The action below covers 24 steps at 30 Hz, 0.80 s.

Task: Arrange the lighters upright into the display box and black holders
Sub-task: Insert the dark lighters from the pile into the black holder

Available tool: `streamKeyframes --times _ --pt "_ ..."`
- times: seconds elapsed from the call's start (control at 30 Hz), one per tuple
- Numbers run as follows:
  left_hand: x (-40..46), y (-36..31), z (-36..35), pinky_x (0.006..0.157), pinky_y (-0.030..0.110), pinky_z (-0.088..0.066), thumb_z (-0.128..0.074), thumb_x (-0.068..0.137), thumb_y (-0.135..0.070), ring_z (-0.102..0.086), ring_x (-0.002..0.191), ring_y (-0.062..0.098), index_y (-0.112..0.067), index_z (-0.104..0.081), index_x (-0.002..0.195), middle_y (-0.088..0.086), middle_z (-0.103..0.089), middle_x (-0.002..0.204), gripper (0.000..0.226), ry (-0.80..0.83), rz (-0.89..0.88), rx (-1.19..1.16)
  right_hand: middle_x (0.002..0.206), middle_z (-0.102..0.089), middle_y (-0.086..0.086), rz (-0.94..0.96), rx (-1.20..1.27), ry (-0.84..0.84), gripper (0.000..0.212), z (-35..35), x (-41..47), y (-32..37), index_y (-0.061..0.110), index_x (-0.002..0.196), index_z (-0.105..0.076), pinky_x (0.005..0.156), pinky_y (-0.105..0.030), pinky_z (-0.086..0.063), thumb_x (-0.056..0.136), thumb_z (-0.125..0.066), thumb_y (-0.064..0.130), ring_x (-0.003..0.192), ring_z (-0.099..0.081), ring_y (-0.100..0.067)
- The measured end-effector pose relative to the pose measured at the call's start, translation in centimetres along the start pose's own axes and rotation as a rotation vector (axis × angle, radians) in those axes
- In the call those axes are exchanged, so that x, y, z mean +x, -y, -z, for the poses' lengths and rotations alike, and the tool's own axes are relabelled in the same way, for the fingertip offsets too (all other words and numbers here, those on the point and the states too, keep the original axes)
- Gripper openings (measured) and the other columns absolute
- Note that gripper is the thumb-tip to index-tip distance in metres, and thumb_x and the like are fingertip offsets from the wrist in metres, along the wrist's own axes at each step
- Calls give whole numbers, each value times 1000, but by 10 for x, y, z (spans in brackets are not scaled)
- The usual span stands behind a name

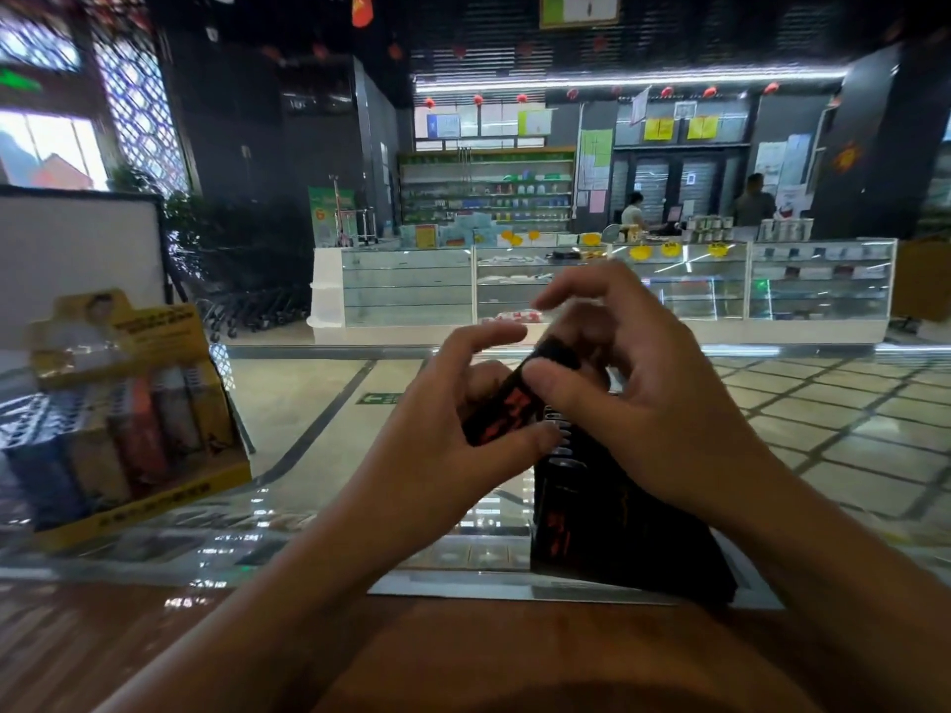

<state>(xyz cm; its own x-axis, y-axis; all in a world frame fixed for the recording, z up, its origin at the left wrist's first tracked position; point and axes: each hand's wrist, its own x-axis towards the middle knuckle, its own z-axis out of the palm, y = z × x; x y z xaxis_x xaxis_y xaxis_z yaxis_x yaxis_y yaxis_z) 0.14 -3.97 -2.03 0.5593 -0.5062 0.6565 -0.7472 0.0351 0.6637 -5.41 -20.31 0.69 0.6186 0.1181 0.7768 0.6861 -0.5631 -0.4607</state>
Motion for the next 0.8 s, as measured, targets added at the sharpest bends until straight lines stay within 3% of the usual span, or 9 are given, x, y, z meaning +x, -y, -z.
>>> streamKeyframes --times 0.13,0.27,0.33,0.47,0.63,0.8 --pt "0 10 1 71 33 -53 -79 78 -30 -65 78 17 -29 -61 112 -8 -69 85 38 -78 -83 96 82 -64 11 -30 55 -82 22 11 2 -7 28 101 -54 70 -43 -49 85 -69 23 75 -61 -16" --pt "0 12 3 66 18 -45 -67 83 -38 -62 80 6 -36 -68 102 -16 -70 89 20 -105 -153 198 84 -64 5 -11 21 -117 21 16 0 -10 29 98 -59 67 -37 -50 83 -72 23 76 -61 -18" --pt "-1 14 3 66 14 -43 -65 84 -39 -60 81 3 -38 -67 105 -17 -69 89 21 -98 -178 260 82 -63 4 -10 20 -131 21 15 -2 -10 29 99 -60 66 -33 -52 83 -73 24 73 -61 -17" --pt "-3 19 1 72 9 -38 -66 82 -47 -56 87 -3 -38 -62 115 -23 -63 92 34 -77 -209 380 78 -64 -1 1 11 -144 20 11 -5 -8 31 97 -60 65 -43 -55 83 -74 29 69 -63 -21" --pt "-2 22 1 75 14 -39 -53 93 -42 -59 98 9 -33 -62 126 -15 -68 103 35 -36 -197 361 85 -66 -2 6 124 -95 35 13 -3 -7 28 103 -61 71 -36 -55 74 -80 24 81 -66 -18" --pt "-2 21 0 85 26 -43 -42 100 -38 -56 108 13 -41 -55 132 -17 -62 108 35 3 -211 338 86 -62 7 52 114 -88 33 11 -2 -9 30 101 -56 70 -38 -53 79 -77 15 84 -63 -19"
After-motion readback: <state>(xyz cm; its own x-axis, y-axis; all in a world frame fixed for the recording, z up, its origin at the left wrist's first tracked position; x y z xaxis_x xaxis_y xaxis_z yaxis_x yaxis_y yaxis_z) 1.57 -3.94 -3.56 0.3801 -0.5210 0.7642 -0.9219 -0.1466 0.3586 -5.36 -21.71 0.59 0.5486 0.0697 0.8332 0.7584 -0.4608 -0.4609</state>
